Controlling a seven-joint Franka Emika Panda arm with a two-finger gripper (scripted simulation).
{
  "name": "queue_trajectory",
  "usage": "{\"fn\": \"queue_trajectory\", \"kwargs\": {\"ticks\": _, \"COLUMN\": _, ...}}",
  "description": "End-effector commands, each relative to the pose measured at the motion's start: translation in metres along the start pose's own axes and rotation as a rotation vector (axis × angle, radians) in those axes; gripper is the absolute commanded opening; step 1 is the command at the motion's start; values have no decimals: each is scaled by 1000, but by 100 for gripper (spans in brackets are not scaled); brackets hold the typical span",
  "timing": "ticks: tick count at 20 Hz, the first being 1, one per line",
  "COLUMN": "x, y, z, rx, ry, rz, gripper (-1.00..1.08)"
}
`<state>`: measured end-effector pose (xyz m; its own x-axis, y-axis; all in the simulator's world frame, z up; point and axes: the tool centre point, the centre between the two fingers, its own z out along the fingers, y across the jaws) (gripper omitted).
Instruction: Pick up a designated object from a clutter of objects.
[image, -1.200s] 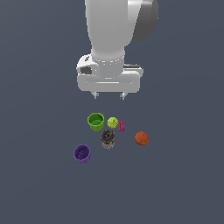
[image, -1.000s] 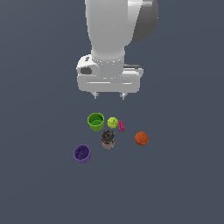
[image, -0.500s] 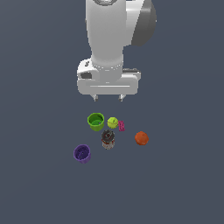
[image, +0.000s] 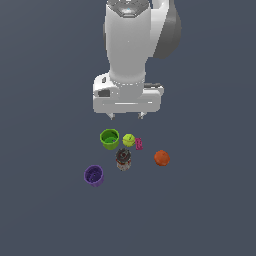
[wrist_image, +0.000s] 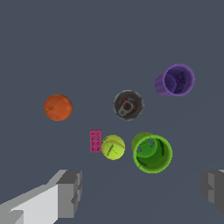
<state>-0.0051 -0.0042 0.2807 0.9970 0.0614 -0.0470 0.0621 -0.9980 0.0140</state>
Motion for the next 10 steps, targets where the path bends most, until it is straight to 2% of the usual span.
{"fn": "queue_trajectory", "kwargs": {"ticks": 1, "x": 5, "y": -7, "z": 8, "rx": -5, "ry": 1, "rz": -44, "gripper": 100}}
{"fn": "queue_trajectory", "kwargs": {"ticks": 10, "x": 34, "y": -53, "z": 62, "rx": -24, "ry": 13, "rz": -321, "gripper": 100}}
